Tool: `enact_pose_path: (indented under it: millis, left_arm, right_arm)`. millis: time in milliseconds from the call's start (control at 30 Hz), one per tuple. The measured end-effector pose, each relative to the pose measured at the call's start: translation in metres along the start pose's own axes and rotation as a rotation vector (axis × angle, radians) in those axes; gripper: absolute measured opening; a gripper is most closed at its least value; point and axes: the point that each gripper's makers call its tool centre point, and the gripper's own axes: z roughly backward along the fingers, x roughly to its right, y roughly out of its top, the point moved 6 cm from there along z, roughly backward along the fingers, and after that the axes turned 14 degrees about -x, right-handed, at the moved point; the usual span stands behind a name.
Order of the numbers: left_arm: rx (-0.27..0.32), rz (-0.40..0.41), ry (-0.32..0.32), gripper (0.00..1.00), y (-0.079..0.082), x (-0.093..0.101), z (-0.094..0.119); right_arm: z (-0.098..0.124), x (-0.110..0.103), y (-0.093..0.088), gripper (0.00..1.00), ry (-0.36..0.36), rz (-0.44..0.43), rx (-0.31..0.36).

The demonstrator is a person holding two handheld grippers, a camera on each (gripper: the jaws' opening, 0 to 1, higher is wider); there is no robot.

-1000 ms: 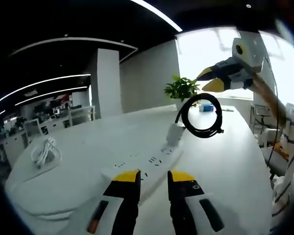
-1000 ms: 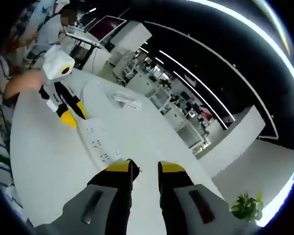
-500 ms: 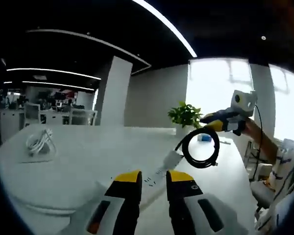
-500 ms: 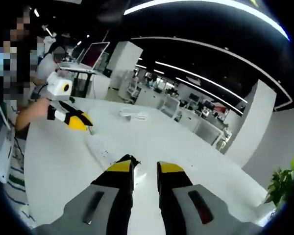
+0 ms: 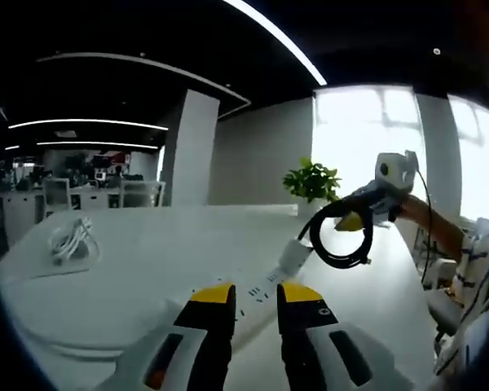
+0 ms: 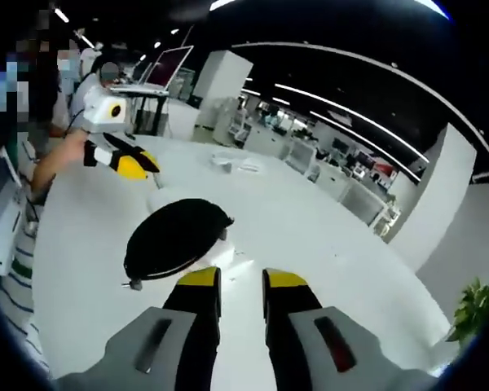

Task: Straighten the power strip on the desk, plug the charger into it

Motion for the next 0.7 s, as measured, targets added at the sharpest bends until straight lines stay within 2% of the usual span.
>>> enact_pose_path:
  millis: [267,367,400,500,700]
  left_arm:
    - [-0.005,-0.016,0.011,0.21,0.000,-0.001,0.001]
    - [-0.004,-0.015,0.008,0.21,0.000,-0.001,0.002]
    - [-0.004,-0.017,0.007,0.21,0.000,0.000,0.002]
    - [-0.004,-0.024,0.000,0.21,0.001,0.002,0.002]
    - [-0.003,-0.030,-0.003,0.21,0.001,0.003,0.002]
  right_arm:
    - [-0.027,-0.016,0.014,0.22,0.039,0.138,-0.066]
    - [-0.033,-0.018,0.018,0.23,0.048,0.156,-0.072]
    - [-0.034,-0.019,0.021,0.23,0.070,0.161,-0.063]
    - [-0.035,-0.017,0.023,0.26,0.081,0.158,-0.075]
    - [-0.037,-0.017,0.026,0.27,0.122,0.205,-0.115]
